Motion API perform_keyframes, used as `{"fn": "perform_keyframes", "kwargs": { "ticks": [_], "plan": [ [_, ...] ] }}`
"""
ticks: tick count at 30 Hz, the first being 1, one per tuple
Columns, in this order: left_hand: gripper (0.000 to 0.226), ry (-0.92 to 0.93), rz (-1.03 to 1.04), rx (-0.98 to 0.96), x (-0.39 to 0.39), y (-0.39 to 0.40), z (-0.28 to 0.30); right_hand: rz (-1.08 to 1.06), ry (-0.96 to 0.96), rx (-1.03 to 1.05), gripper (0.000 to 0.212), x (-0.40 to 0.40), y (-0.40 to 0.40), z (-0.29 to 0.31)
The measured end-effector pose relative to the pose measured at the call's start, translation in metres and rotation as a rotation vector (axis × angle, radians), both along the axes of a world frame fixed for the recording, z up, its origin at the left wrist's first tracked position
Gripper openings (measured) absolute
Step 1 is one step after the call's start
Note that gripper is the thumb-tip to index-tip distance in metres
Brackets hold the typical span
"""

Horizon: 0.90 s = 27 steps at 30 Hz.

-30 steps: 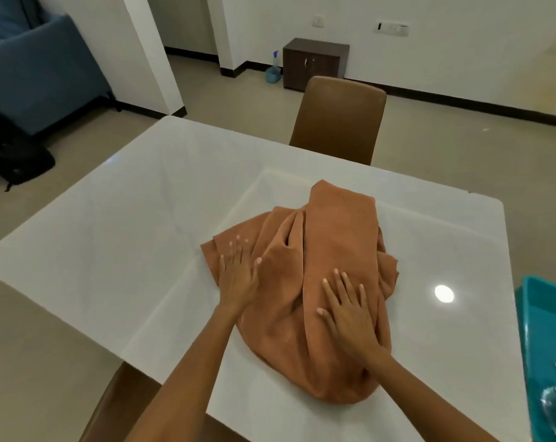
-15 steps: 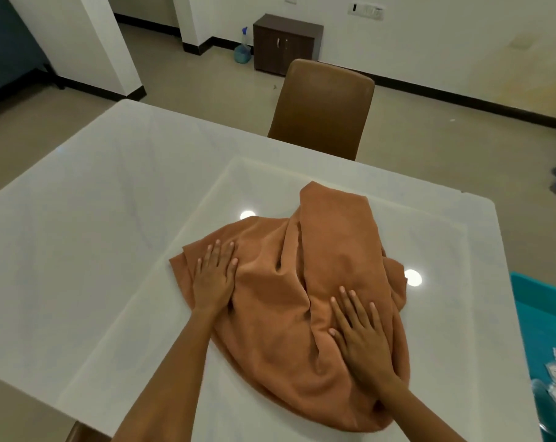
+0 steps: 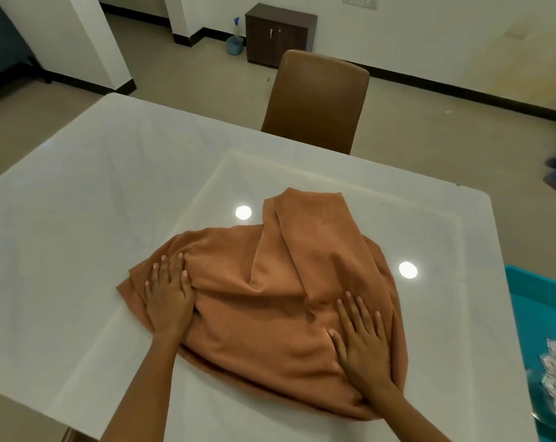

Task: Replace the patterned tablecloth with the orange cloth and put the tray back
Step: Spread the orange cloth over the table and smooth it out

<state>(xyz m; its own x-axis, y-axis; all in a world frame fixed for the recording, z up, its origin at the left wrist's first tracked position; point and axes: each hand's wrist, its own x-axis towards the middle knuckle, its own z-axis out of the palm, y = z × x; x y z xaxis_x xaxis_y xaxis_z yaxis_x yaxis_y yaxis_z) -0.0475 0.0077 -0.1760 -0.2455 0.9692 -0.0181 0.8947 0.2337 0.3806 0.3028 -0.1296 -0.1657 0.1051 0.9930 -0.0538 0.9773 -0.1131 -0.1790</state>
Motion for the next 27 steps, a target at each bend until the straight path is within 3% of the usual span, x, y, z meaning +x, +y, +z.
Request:
{"fn": "perform_keyframes", "kwargs": {
  "ticks": [4,7,10,12,16,19,27],
  "plan": [
    [0.05,-0.004,0.038,-0.055,0.005,-0.013,0.007,-0.252,0.024,-0.046,0.073,-0.006,-0.037,-0.004],
    [0.054,-0.099,0.099,-0.076,0.023,-0.02,0.031,-0.296,0.079,0.017,0.081,-0.014,-0.041,0.018],
    [0.052,-0.163,0.065,0.104,0.045,-0.006,0.063,-0.161,0.235,0.381,0.047,-0.021,-0.009,0.064],
    [0.051,-0.126,-0.071,0.135,0.06,0.026,0.075,-0.153,0.295,0.469,0.046,-0.015,0.026,0.082],
    [0.055,0.057,-0.37,-0.061,0.107,0.089,0.066,-0.107,0.191,0.157,0.064,0.017,0.091,0.072],
    [0.058,0.107,-0.517,-0.163,0.127,0.084,0.034,-0.103,0.066,-0.001,0.073,0.025,0.106,0.052],
    [0.051,0.044,-0.283,-0.049,0.102,0.098,0.01,-0.326,0.011,-0.019,0.074,0.046,0.108,0.027]
  ]
}}
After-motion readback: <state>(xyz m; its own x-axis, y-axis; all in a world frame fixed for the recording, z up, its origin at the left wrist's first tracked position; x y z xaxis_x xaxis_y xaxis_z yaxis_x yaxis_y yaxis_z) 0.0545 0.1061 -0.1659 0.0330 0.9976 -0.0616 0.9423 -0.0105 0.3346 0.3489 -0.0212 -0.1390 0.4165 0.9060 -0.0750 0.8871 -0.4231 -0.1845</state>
